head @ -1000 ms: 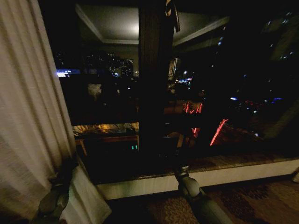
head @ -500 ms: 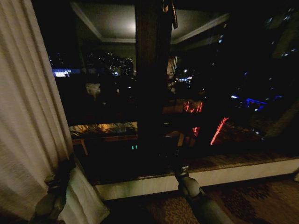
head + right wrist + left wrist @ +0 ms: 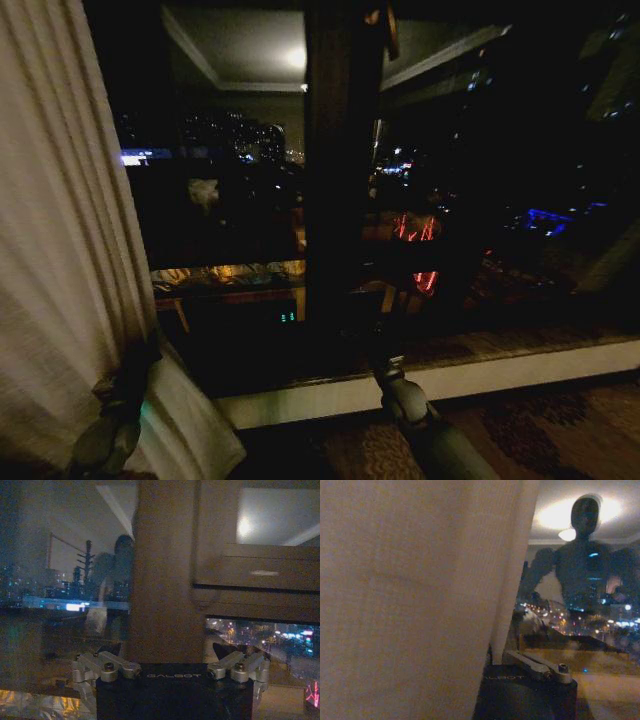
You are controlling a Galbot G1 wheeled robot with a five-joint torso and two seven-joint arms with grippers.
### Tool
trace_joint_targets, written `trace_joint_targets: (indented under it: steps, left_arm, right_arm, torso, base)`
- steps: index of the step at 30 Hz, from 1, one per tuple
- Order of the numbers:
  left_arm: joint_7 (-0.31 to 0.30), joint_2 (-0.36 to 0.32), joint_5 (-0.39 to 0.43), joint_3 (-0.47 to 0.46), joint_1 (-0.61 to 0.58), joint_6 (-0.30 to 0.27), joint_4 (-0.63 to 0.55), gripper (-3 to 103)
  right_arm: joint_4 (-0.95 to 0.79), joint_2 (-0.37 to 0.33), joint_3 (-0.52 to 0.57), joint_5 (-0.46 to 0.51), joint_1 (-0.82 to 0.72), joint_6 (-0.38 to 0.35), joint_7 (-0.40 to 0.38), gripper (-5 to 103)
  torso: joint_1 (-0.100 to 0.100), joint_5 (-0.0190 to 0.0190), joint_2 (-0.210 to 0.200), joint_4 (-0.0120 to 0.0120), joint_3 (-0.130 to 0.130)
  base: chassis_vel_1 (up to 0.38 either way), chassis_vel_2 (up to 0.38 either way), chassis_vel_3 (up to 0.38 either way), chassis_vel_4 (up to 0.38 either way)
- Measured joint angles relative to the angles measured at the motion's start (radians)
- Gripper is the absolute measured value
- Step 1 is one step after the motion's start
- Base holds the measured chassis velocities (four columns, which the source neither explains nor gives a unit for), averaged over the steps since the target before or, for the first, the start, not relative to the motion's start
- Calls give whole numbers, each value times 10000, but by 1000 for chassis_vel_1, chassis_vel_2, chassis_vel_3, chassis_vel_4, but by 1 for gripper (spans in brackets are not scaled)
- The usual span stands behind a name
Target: Open the curtains by pulling them apart, changing their state from closed to fully open.
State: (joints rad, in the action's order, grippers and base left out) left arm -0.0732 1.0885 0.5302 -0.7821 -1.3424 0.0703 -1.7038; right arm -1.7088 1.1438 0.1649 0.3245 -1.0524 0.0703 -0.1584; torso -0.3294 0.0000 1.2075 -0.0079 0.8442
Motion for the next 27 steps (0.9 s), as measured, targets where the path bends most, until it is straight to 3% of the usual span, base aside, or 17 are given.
trace_joint_targets:
  steps: [17, 23, 27]
  left_arm:
    - [-10, 183, -7, -490, -559, 129, -407, 0]
    - [-28, 189, 1, -558, -620, 126, -450, 0]
    - [-41, 190, 2, -557, -630, 113, -453, 0]
  right_arm:
    - [0, 2, -1, 0, 0, 0, 1, 100]
    - [-1, 4, -2, 0, 0, 0, 3, 100]
    - [1, -2, 0, 0, 0, 0, 1, 100]
  torso:
    - [-1, -2, 0, 5, 0]
    - [0, -8, 1, 3, -1]
    - [-1, 9, 0, -3, 2]
  base:
    - [311, 320, -312, -306]
    - [134, 104, -130, -132]
    - [-12, -6, 0, -8]
